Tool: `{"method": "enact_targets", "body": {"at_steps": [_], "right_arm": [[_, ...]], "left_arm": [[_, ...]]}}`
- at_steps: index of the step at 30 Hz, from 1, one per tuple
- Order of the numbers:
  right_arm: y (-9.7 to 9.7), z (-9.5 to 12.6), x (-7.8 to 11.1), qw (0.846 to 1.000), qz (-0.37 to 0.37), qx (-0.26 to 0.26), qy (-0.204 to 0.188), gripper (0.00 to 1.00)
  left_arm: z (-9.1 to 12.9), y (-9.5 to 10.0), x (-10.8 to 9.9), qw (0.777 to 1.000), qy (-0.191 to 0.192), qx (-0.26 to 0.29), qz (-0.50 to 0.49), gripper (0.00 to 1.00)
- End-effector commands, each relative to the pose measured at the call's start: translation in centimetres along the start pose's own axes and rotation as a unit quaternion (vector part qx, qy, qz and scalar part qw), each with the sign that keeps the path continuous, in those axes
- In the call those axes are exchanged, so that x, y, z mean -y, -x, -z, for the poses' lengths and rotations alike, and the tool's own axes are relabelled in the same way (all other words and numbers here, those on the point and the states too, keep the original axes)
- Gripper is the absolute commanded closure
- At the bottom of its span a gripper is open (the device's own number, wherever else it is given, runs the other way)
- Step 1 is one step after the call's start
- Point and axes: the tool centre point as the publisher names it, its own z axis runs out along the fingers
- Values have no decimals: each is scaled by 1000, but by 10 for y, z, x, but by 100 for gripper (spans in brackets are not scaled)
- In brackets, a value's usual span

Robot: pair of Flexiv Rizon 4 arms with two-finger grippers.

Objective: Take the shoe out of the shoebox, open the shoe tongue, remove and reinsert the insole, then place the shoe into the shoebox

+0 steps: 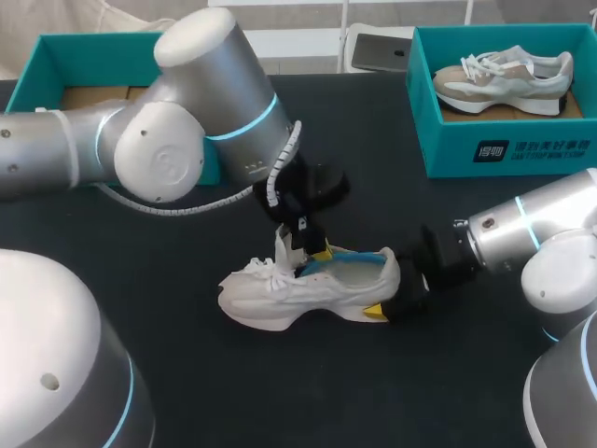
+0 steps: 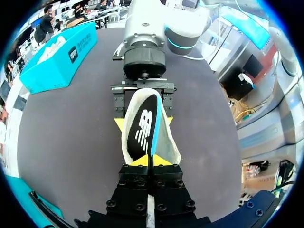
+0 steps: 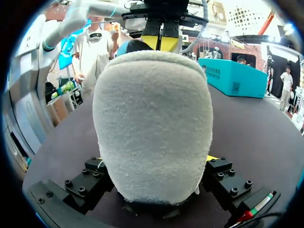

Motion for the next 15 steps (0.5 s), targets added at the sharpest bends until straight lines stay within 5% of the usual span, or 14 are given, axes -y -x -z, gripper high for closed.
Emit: {"method": "enact_targets", "body": {"at_steps": [1,9,15], "right_arm": [[-1,-1,0,1000,0,0,-2,100],[-1,-1,0,1000,0,0,-2,100],[-1,-1,0,1000,0,0,-2,100]], "left_arm": [[22,-12,-5,1000,-29,2,-6,100],[36,-22,8,998,-66,3,-9,100],[22,-24,22,998,-66,12,-13,100]]}}
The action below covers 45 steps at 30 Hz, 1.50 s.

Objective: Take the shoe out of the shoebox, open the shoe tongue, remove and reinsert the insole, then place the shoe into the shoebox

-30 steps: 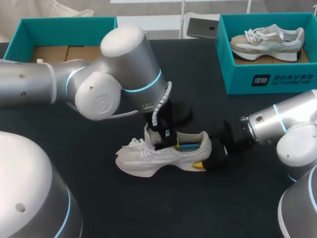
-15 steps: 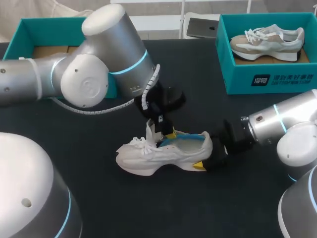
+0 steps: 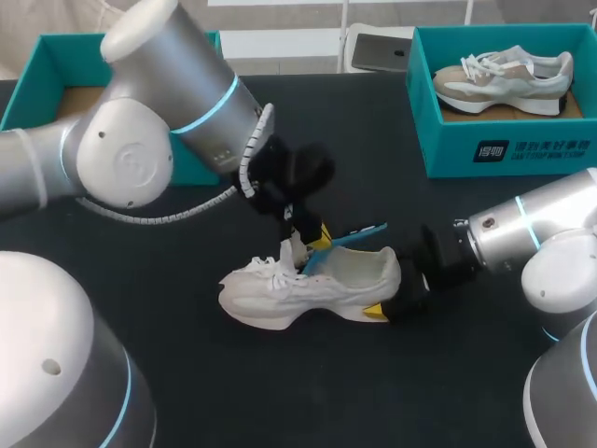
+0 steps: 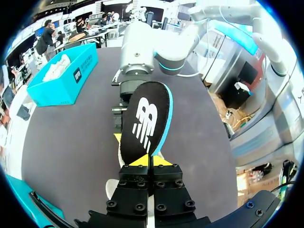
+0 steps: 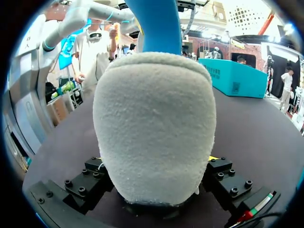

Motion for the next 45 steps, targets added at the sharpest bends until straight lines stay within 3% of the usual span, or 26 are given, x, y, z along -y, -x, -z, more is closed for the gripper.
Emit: {"method": "enact_targets", "body": {"at_steps": [1,14,26,29,32,33,41,45], "right_arm": [[-1,-1,0,1000,0,0,-2,100],[-1,-1,0,1000,0,0,-2,100],[-1,-1,0,1000,0,0,-2,100],[-1,-1,0,1000,0,0,-2,100],[-1,-1,0,1000,0,0,-2,100],[-1,-1,0,1000,0,0,-2,100],[-1,-1,0,1000,0,0,-2,100],[-1,-1,0,1000,0,0,-2,100]], "left_arm": [[-17,-2,5,1000,2,6,-1,100],[-32,-11,34,1000,-11,3,-23,100],[-42,-19,32,998,-5,32,-44,100],[-44,-21,30,997,1,56,-49,86],[-45,-19,28,996,4,72,-50,62],[-45,-18,27,996,3,76,-46,59],[-42,-21,27,990,-19,131,-58,42],[-50,-18,27,986,-26,152,-69,45]]}}
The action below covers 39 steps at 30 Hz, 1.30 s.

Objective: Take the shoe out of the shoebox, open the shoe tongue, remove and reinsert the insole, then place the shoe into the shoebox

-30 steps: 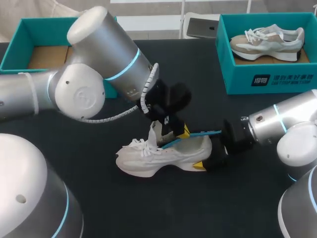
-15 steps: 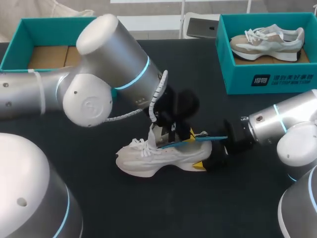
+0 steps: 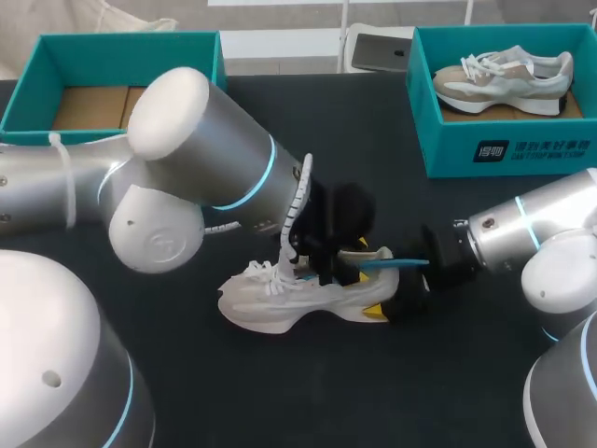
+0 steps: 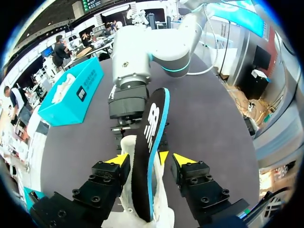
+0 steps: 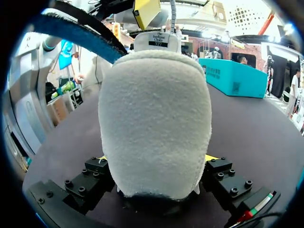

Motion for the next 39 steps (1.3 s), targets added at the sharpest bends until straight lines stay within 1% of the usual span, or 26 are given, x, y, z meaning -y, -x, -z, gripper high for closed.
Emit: {"method": "enact_targets", "body": {"at_steps": [1,4,9,11,13,14,16,19,23,26,29,31,34,36,39], "right_arm": [[0,-1,0,1000,0,1,-2,100],[0,-1,0,1000,0,1,-2,100],[0,-1,0,1000,0,1,-2,100],[0,-1,0,1000,0,1,-2,100],[0,-1,0,1000,0,1,-2,100],[0,-1,0,1000,0,1,-2,100],[0,-1,0,1000,0,1,-2,100],[0,-1,0,1000,0,1,-2,100],[0,-1,0,1000,0,1,-2,100],[0,-1,0,1000,0,1,-2,100],[0,-1,0,1000,0,1,-2,100],[0,-1,0,1000,0,1,-2,100],[0,-1,0,1000,0,1,-2,100],[0,-1,0,1000,0,1,-2,100],[0,-1,0,1000,0,1,-2,100]], "left_arm": [[-9,-6,-7,999,-9,33,-9,47],[-18,-3,-9,999,-11,44,-13,51],[-27,3,-8,998,-11,56,-17,53],[-29,6,-6,998,-11,61,-16,57],[-30,7,-6,998,-11,60,-15,68],[-31,8,-6,998,-9,59,-14,70],[-34,8,-7,998,-7,55,-12,85],[-36,10,-9,999,-5,53,-9,100],[-34,12,-10,999,-4,52,-5,100],[-22,13,-9,999,-15,48,6,100],[-4,13,-4,999,-31,37,12,100],[7,13,3,999,-33,38,11,100],[23,13,16,998,-59,34,8,100],[31,15,24,996,-81,24,8,100],[39,16,35,994,-102,18,13,100]]}}
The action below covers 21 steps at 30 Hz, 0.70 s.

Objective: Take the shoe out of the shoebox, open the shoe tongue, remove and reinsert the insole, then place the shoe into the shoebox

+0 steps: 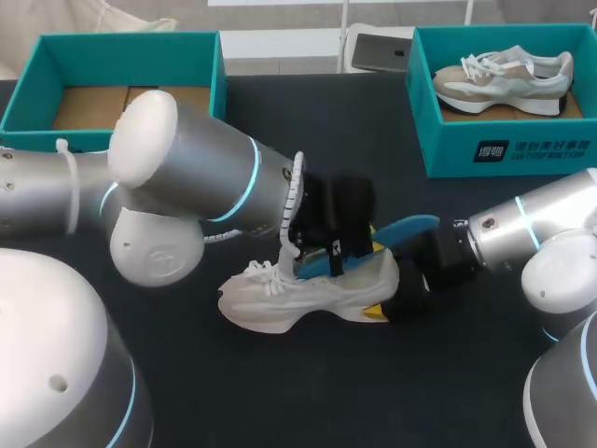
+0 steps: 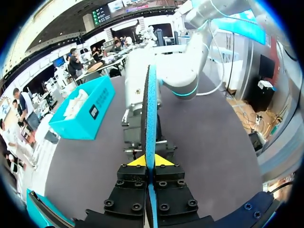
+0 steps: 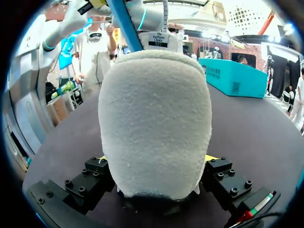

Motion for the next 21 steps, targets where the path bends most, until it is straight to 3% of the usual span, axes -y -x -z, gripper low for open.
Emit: {"method": "enact_targets", "body": {"at_steps": [1,12,21], "right_arm": [[0,-1,0,1000,0,1,-2,100],[0,-1,0,1000,0,1,-2,100],[0,-1,0,1000,0,1,-2,100]], "left_arm": [[26,5,6,999,-25,-23,5,100],[92,10,71,988,-135,-41,65,100],[130,19,97,961,-220,-87,142,100]]}}
